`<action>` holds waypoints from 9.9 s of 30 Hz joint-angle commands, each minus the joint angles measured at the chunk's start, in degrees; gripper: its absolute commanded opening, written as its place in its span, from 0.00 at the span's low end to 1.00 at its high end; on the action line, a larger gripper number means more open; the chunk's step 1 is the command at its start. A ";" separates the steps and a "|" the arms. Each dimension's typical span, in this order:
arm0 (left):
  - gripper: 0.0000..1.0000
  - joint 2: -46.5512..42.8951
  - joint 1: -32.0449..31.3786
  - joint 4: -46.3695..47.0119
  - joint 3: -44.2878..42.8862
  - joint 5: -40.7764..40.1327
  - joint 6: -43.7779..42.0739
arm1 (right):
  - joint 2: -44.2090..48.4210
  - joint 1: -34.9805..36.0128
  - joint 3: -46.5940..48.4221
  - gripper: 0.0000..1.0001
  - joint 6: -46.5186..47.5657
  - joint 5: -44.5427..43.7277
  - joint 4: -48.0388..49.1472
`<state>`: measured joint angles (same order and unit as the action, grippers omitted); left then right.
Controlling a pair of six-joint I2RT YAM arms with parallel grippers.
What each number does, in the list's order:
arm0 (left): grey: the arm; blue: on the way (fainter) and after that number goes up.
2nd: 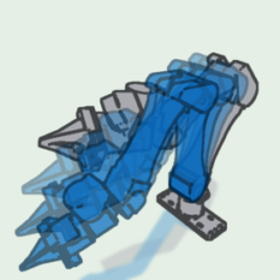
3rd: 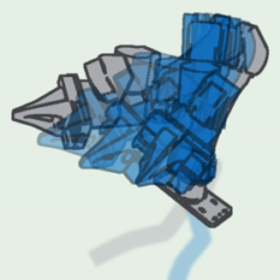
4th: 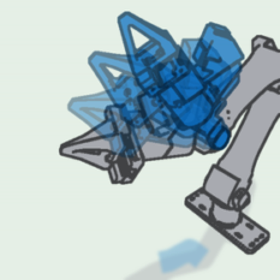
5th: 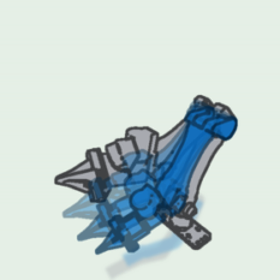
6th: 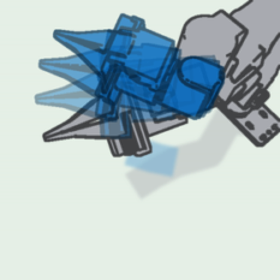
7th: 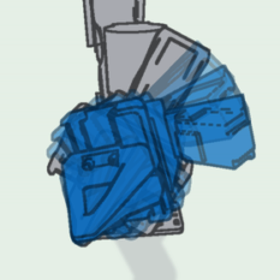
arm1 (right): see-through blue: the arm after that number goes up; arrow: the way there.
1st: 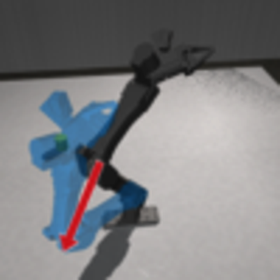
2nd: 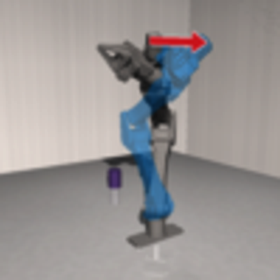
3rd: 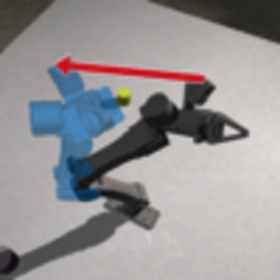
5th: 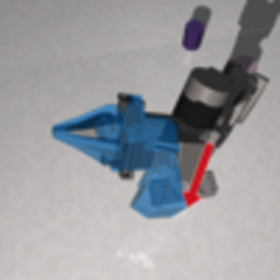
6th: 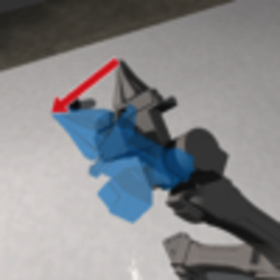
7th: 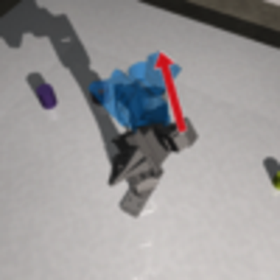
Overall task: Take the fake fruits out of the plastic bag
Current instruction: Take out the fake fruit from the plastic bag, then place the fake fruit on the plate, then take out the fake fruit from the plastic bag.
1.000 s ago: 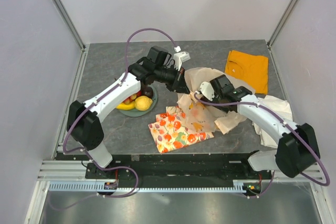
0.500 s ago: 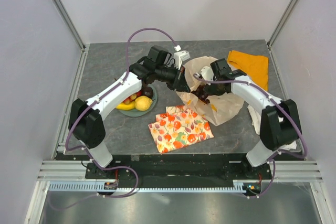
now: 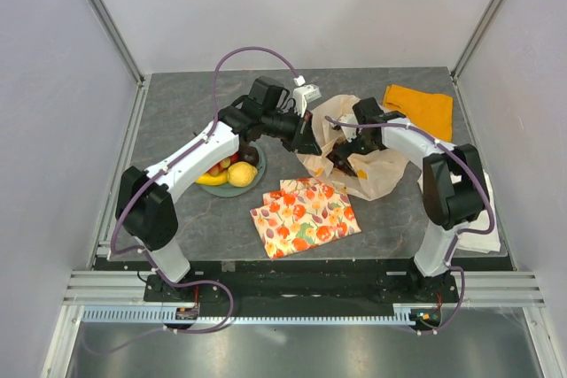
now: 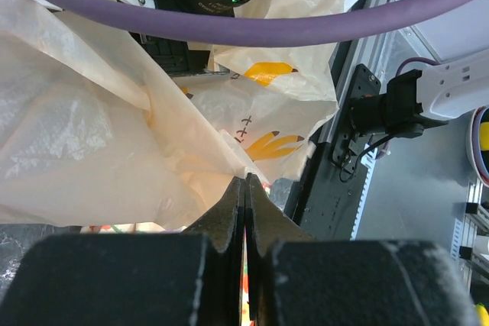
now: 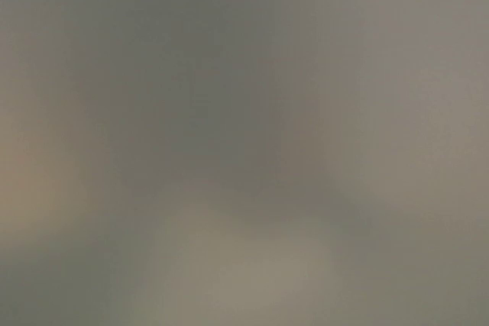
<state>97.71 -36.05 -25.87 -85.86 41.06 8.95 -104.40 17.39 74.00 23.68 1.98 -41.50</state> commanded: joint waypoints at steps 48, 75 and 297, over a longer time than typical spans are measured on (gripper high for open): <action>0.78 -8.31 27.26 2.49 -16.54 21.71 5.65 | 8.09 11.16 43.94 0.50 -14.44 35.29 -5.36; 0.78 -32.67 40.89 -2.87 -0.71 18.09 2.39 | -27.43 26.47 50.37 0.56 -35.28 25.44 4.05; 0.02 -14.05 -14.75 -7.53 16.53 -15.73 -27.68 | 15.20 6.10 2.63 0.61 -6.01 1.63 -8.25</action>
<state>81.17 -50.94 -38.02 -66.28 29.58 -18.04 -86.85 28.36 71.88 21.39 7.46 -54.39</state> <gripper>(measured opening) 0.480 0.618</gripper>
